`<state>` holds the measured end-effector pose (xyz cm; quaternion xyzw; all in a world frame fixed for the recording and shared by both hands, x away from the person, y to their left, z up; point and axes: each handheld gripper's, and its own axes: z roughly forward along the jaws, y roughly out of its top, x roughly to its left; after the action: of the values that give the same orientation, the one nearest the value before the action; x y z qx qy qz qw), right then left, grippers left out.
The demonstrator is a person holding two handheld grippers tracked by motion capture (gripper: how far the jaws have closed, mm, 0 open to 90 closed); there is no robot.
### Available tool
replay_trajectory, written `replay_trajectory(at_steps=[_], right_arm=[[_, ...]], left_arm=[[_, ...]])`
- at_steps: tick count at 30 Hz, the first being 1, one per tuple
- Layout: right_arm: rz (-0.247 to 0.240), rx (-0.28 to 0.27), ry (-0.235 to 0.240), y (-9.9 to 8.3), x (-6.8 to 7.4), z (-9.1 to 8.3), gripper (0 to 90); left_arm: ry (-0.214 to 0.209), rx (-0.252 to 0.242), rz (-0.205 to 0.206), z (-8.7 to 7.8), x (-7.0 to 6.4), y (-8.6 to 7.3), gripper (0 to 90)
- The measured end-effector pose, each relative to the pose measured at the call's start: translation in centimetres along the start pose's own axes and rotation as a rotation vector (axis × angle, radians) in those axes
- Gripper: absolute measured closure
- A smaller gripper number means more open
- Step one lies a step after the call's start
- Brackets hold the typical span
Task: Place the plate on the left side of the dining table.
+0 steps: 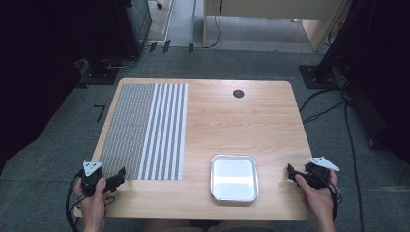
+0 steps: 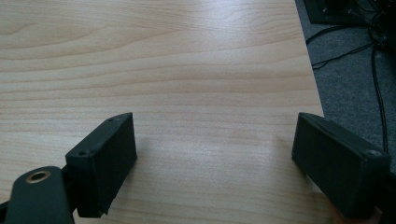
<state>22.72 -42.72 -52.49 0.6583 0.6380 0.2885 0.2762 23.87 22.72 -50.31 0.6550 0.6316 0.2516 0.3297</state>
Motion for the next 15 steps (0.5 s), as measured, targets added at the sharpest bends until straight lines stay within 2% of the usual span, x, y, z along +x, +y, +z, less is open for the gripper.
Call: replay_trajectory(at_steps=[4,8,10,15], right_arm=[[0.018,-0.002,-0.009,0.0,0.1,0.0,14.1],[0.036,-0.019,0.003,0.1,0.4,-0.2,14.4],[0.037,-0.025,0.002,0.2,0.5,-0.2,14.7],[0.046,-0.064,0.009,0.6,1.3,-0.8,16.1]], left_arm=[[0.004,-0.014,-0.013,-0.2,-0.1,0.1,14.0],[-0.04,-0.014,-0.068,-0.2,0.0,0.4,13.9],[-0.041,-0.018,-0.078,-0.1,-0.1,0.5,13.9],[-0.037,-0.013,-0.062,0.3,-1.0,0.7,14.0]])
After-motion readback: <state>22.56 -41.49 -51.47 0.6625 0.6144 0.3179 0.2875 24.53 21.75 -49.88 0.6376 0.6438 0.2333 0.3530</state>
